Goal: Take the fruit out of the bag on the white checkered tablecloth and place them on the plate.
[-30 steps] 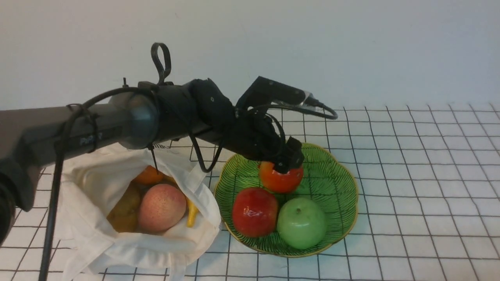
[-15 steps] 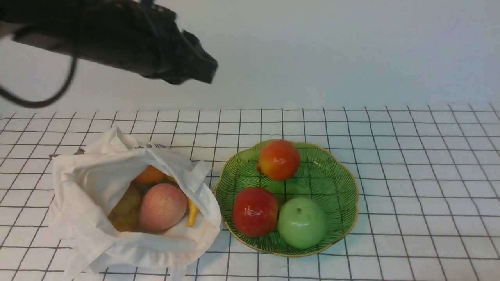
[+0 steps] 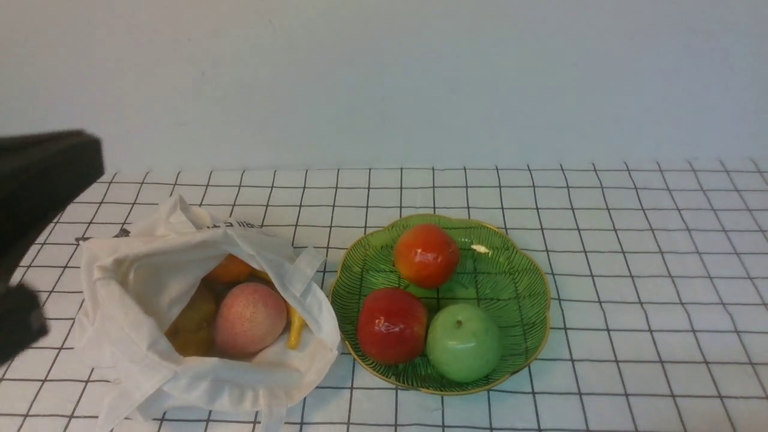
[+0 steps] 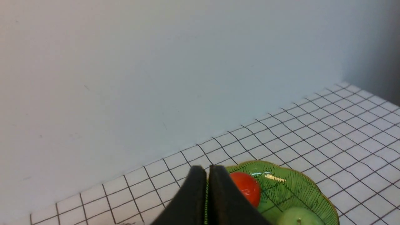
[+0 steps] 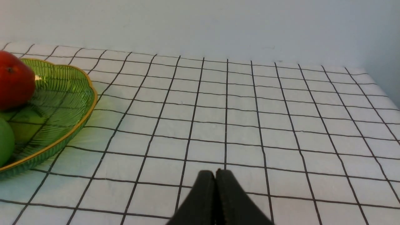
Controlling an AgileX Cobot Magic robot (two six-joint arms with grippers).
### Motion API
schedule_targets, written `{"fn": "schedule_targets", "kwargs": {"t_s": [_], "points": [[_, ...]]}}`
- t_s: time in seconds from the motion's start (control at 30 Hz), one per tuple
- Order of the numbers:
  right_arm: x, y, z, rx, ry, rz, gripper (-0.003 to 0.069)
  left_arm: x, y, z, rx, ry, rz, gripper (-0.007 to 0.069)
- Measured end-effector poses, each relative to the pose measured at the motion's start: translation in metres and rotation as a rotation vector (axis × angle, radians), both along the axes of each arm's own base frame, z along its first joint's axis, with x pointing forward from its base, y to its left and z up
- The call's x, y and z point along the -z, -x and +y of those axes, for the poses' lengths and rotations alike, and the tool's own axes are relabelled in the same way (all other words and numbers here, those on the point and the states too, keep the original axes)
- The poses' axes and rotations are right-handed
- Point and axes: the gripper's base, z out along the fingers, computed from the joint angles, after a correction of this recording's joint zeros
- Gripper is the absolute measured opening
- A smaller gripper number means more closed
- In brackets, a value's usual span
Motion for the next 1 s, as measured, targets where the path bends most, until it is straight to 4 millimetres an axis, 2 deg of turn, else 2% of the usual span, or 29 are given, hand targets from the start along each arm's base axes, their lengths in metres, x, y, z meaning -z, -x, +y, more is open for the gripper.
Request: {"fn": "schedule_targets", "kwargs": {"t_s": [0.13,0.17,0.27,0.3,0.47,0.57,0.8,1.0], "points": [[0.0,0.0,0.0,0.0,0.0,0.0,-0.0014,0.02,0.043,0.014,0.001,0.034,-0.106,-0.0008],[0.0,0.0,0.0,0.0,0.0,0.0,-0.0014,0.024,0.061,0.02,0.001,0.056,-0.171,-0.0008],[0.0,0.0,0.0,0.0,0.0,0.0,-0.0014,0.033,0.085,0.028,0.001,0.087,-0.258,-0.0008],[0.0,0.0,0.0,0.0,0.0,-0.002,-0.0014,0.042,0.094,0.031,-0.002,0.096,-0.297,-0.0008],[0.0,0.0,0.0,0.001,-0.005,-0.003,-0.0014,0.052,0.086,0.031,-0.029,0.059,-0.28,-0.0008],[0.0,0.0,0.0,0.002,-0.006,-0.003,-0.0014,0.054,0.072,0.029,-0.055,0.043,-0.229,-0.0008],[0.0,0.0,0.0,0.002,-0.006,-0.003,-0.0014,0.061,0.062,0.032,-0.145,0.061,-0.173,-0.0008],[0.0,0.0,0.0,0.002,-0.006,-0.003,-0.0014,0.107,0.051,0.042,-0.372,0.064,-0.086,-0.0008]]}}
